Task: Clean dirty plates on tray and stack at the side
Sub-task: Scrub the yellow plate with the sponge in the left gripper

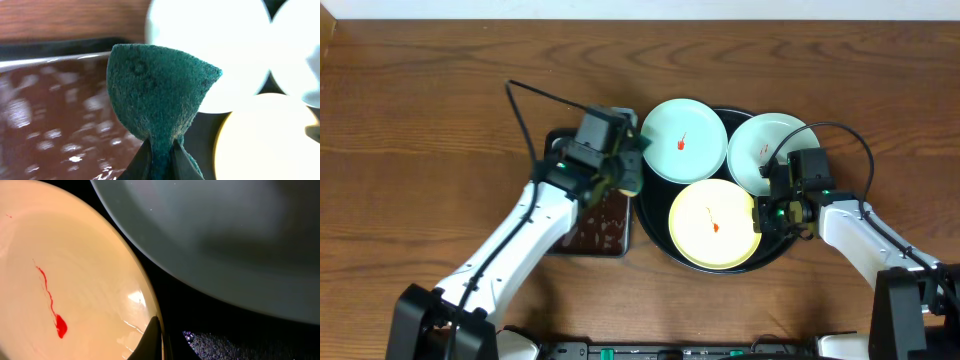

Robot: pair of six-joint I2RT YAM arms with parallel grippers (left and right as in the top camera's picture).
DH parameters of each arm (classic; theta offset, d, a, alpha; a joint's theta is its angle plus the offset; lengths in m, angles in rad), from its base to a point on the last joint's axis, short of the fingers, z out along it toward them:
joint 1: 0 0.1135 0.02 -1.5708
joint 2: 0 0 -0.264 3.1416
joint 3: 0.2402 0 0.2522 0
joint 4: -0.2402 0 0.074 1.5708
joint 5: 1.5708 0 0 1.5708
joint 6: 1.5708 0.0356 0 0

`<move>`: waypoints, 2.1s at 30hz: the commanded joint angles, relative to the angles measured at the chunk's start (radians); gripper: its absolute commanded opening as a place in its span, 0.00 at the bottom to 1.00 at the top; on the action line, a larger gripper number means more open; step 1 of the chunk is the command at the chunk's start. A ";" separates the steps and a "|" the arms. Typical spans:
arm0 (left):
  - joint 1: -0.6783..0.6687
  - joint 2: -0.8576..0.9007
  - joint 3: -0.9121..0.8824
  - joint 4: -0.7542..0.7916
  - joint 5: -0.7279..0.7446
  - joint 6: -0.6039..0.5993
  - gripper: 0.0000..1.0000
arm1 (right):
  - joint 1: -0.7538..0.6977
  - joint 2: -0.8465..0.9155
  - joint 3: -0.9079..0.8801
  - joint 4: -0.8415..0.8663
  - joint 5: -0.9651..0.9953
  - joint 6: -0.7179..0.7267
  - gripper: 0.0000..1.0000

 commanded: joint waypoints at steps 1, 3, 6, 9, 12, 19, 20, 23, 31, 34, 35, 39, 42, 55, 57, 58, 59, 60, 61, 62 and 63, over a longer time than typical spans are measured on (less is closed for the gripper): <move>-0.056 0.030 0.020 0.040 0.060 -0.057 0.07 | -0.006 0.013 0.011 0.003 0.001 0.006 0.01; -0.100 0.061 0.020 0.074 0.076 -0.105 0.07 | -0.006 0.013 0.011 0.003 0.001 0.006 0.01; -0.167 0.108 0.020 0.120 0.091 -0.175 0.07 | -0.006 0.013 0.011 0.003 0.001 0.006 0.01; -0.246 0.161 0.020 0.176 0.091 -0.230 0.07 | -0.006 0.013 0.011 0.003 0.001 0.006 0.01; -0.305 0.210 0.020 0.233 0.091 -0.296 0.08 | -0.006 0.013 0.011 0.003 0.001 0.006 0.01; -0.374 0.322 0.020 0.299 0.091 -0.386 0.07 | -0.006 0.013 0.011 0.002 0.002 0.006 0.01; -0.378 0.335 0.020 0.299 0.091 -0.386 0.07 | -0.006 0.013 0.011 0.002 0.001 0.006 0.01; -0.381 0.366 0.020 0.286 0.087 -0.370 0.07 | -0.006 0.013 0.011 0.002 0.001 0.006 0.01; -0.356 0.343 0.021 0.108 -0.147 -0.279 0.07 | -0.006 0.013 0.011 0.002 0.001 0.006 0.01; -0.351 0.295 0.021 0.121 -0.144 -0.280 0.07 | -0.006 0.013 0.011 0.002 0.002 0.006 0.01; -0.353 0.277 0.021 0.132 -0.138 -0.280 0.08 | -0.006 0.013 0.011 0.002 0.002 0.006 0.01; -0.370 0.245 0.021 0.217 -0.074 -0.281 0.07 | -0.006 0.013 0.011 0.003 0.002 0.006 0.01; -0.389 0.256 0.021 0.246 -0.070 -0.301 0.08 | -0.006 0.013 0.011 0.002 0.001 0.006 0.01; -0.461 0.338 0.020 0.247 -0.066 -0.314 0.08 | -0.006 0.013 0.011 -0.001 0.001 0.006 0.01; -0.461 0.348 0.019 0.237 -0.071 -0.312 0.08 | -0.006 0.013 0.011 -0.002 0.001 0.006 0.01; -0.461 0.355 0.018 0.234 -0.084 -0.306 0.08 | -0.006 0.013 0.011 -0.002 0.002 0.006 0.01; -0.461 0.361 0.017 0.226 -0.107 -0.298 0.08 | -0.006 0.013 0.011 -0.003 0.001 0.006 0.01; -0.459 0.366 0.017 0.213 -0.137 -0.286 0.08 | -0.006 0.013 0.011 -0.003 0.001 0.006 0.01; -0.457 0.368 0.017 0.195 -0.175 -0.277 0.08 | -0.006 0.013 0.011 -0.003 0.001 0.006 0.01; -0.453 0.368 0.017 0.178 -0.209 -0.274 0.08 | -0.006 0.013 0.011 -0.005 0.001 0.006 0.01; -0.447 0.367 0.018 0.166 -0.232 -0.265 0.08 | -0.006 0.013 0.011 -0.006 0.001 0.006 0.01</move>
